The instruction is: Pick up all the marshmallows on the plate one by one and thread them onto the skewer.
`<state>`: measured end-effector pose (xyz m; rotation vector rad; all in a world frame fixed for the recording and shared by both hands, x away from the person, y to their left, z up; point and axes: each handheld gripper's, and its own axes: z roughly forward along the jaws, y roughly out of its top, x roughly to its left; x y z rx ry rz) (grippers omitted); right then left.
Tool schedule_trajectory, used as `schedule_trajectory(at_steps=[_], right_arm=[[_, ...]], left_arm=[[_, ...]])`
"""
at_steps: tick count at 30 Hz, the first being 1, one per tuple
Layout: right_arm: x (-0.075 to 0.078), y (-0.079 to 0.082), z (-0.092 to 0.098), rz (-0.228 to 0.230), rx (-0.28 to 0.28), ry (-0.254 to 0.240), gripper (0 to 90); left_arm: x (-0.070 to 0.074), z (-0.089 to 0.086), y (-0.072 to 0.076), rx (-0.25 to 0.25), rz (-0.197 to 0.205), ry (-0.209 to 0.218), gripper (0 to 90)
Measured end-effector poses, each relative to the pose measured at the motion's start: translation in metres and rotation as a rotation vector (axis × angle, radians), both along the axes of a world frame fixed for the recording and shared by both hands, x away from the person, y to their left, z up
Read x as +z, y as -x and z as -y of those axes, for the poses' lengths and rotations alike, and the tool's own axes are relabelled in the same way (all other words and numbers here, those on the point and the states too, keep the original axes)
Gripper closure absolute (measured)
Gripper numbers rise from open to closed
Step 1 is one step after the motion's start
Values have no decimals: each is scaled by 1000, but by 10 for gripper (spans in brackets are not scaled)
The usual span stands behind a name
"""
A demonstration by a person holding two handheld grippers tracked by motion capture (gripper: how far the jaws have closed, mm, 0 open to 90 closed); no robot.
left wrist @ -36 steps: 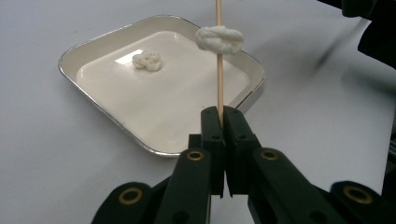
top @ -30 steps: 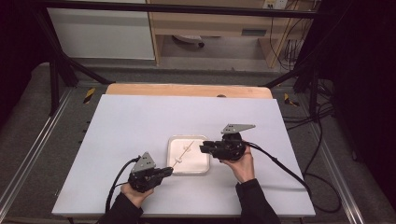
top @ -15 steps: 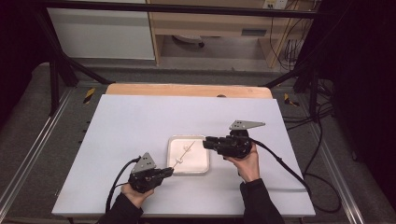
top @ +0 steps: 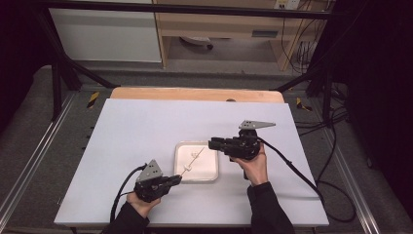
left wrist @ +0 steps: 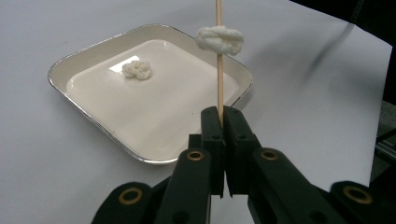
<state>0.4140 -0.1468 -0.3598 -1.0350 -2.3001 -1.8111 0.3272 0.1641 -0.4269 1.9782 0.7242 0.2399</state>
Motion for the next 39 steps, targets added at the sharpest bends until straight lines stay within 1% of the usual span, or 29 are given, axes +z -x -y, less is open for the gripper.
schedule_trajectory(at_steps=[5,13,19,24,30,34,36,39], right_arm=[[-2,-4,-5,-20,7,-21,714],[-7,-8,-8,-42,19,-40,717],[-10,-7,-12,-62,34,-47,721],[-13,-6,-14,-77,40,-50,731],[-16,-4,-17,-81,47,-69,747],[-19,-3,-20,-77,50,-76,756],[-21,-2,-23,-88,65,-85,758],[-27,1,-28,-99,83,-85,757]], left_arm=[[0,0,1,-1,3,4,878],[1,0,1,-3,6,9,878],[1,0,1,-2,5,9,878],[0,-1,1,1,6,20,879],[0,-1,1,3,8,33,880],[0,-1,2,5,11,47,880],[0,-1,2,6,16,58,880],[0,0,2,11,15,56,880]])
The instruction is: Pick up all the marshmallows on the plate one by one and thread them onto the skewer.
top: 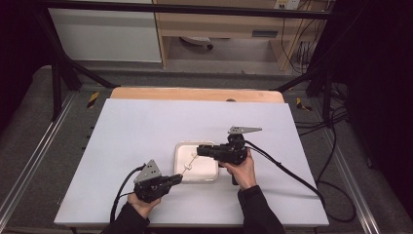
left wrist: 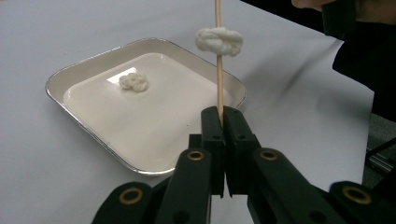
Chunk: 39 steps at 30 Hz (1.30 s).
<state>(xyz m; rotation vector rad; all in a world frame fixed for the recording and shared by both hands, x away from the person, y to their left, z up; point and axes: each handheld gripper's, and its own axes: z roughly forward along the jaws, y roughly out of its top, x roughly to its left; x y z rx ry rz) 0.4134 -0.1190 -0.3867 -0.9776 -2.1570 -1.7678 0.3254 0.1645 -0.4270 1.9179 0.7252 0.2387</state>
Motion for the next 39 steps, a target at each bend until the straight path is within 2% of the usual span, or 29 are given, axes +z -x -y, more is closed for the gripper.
schedule_trajectory(at_steps=[13,16,27,35,39], right_arm=[[-14,9,-11,13,7,13,754],[-17,11,-14,3,15,20,754],[-21,14,-16,7,23,39,741],[-9,15,-7,91,-13,91,546],[-6,17,-2,144,-31,170,443]], left_arm=[[-2,3,-1,6,-16,-9,880],[-3,3,-1,8,-21,-14,880],[-3,4,-2,7,-29,-12,880],[-1,-1,-3,24,-24,-10,879],[0,-4,-4,30,-20,-11,880]])
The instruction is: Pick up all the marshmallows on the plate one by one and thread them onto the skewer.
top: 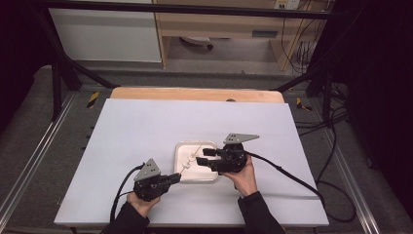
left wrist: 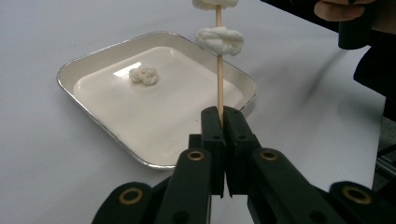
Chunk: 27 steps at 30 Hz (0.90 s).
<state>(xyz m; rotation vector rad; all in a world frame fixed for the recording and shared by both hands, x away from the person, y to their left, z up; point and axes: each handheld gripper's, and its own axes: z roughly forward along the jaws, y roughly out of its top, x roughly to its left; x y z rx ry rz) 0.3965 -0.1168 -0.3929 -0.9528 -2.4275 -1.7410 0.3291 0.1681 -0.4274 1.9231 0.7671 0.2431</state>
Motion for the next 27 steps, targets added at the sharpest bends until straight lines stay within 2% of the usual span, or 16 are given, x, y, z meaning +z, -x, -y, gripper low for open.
schedule_trajectory(at_steps=[5,18,25,27], right_arm=[[-1,2,4,46,-12,91,326],[-7,-2,16,57,-84,178,110],[-12,-7,13,62,-103,199,68],[-14,-10,12,57,-114,219,53]], left_arm=[[1,-2,-1,4,1,-3,879],[2,-6,-2,10,-1,-17,879],[2,-10,-4,16,-2,-21,879],[3,-10,-4,19,-1,-22,879]])
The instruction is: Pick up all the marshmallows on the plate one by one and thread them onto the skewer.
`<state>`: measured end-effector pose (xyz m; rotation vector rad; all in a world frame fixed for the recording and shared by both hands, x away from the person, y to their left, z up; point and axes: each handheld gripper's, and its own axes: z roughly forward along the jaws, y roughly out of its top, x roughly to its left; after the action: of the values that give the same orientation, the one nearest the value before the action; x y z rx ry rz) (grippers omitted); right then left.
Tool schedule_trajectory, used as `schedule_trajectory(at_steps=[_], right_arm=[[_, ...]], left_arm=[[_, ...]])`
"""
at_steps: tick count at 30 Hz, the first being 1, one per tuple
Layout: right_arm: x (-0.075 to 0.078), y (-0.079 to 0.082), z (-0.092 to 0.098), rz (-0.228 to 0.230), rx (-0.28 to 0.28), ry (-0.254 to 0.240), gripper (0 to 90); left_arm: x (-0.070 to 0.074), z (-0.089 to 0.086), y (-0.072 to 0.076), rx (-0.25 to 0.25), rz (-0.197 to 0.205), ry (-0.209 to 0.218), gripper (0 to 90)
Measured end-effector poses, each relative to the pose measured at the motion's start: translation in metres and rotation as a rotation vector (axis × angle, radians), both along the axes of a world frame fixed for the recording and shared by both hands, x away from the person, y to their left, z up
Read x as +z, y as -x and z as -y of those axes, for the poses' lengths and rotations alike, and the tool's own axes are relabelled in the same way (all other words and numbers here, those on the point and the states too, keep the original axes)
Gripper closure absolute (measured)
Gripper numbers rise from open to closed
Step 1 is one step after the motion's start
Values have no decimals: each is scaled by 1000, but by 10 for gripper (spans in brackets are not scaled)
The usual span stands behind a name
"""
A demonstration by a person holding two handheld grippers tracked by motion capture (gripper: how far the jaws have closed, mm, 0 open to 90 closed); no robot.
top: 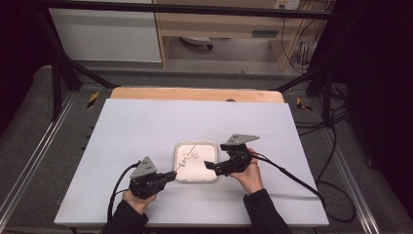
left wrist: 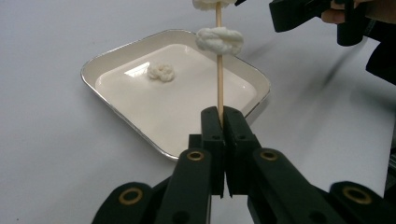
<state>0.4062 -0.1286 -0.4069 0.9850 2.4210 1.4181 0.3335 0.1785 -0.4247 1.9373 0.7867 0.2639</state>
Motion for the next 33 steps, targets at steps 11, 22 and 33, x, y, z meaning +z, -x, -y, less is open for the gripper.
schedule_trajectory(at_steps=[11,22,33], right_arm=[[-8,-20,-18,-13,-19,73,37],[-13,-35,-39,-4,-1,135,43],[-20,-45,-55,-15,30,156,108]], left_arm=[[1,-4,-2,12,0,4,878],[2,-6,-3,21,0,9,879],[2,-7,-3,19,3,10,879]])
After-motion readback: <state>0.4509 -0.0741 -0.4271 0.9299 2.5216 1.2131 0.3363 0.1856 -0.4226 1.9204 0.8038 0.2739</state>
